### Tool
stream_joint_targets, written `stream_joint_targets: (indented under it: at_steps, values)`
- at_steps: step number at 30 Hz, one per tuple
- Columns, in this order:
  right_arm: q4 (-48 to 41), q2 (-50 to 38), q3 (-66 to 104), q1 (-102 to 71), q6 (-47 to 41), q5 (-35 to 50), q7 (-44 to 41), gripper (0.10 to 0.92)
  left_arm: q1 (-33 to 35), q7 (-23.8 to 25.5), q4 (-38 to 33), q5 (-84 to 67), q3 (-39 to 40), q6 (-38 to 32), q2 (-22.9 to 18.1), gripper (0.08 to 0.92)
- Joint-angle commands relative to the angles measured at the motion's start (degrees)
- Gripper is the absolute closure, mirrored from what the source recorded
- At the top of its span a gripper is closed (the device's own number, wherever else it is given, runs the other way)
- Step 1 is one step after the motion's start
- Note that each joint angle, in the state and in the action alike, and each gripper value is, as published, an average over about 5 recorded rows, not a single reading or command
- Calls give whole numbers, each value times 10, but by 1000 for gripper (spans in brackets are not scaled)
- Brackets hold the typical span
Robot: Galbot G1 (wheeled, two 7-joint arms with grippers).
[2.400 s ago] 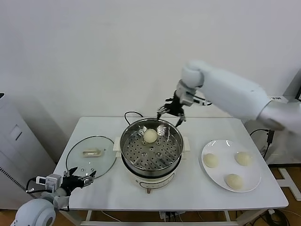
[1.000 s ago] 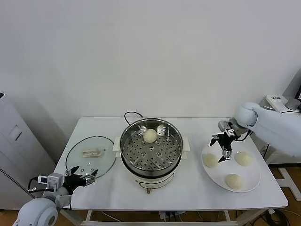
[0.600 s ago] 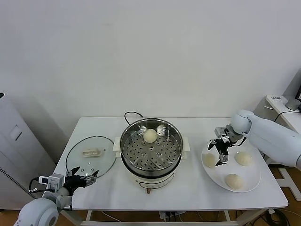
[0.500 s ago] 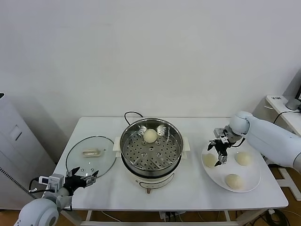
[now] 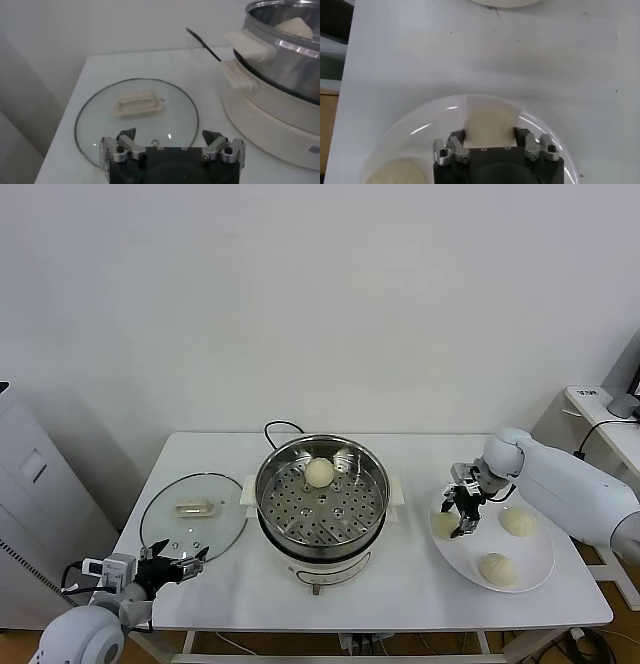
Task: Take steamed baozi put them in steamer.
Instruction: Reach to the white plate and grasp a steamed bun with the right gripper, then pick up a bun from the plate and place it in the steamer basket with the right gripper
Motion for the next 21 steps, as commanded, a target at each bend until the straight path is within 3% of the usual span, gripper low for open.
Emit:
stream_joint_targets:
  at_steps: [1,5,10,21]
  values:
    - [7,-3,8,2,1,-10,-7,497,0,-1,-1,0,0,1,-1,177]
    - [36,-22,-54,71,-7,29,-31,499,0,-3,0,3,0,3,-4,177]
    - [80,-40,-198,245,-33,138,-73,499,-1,-4,0,4,-1,4,-4,177]
    - [133,20,-330,445,-107,320,-89,499,-2,-5,0,6,-2,4,-4,177]
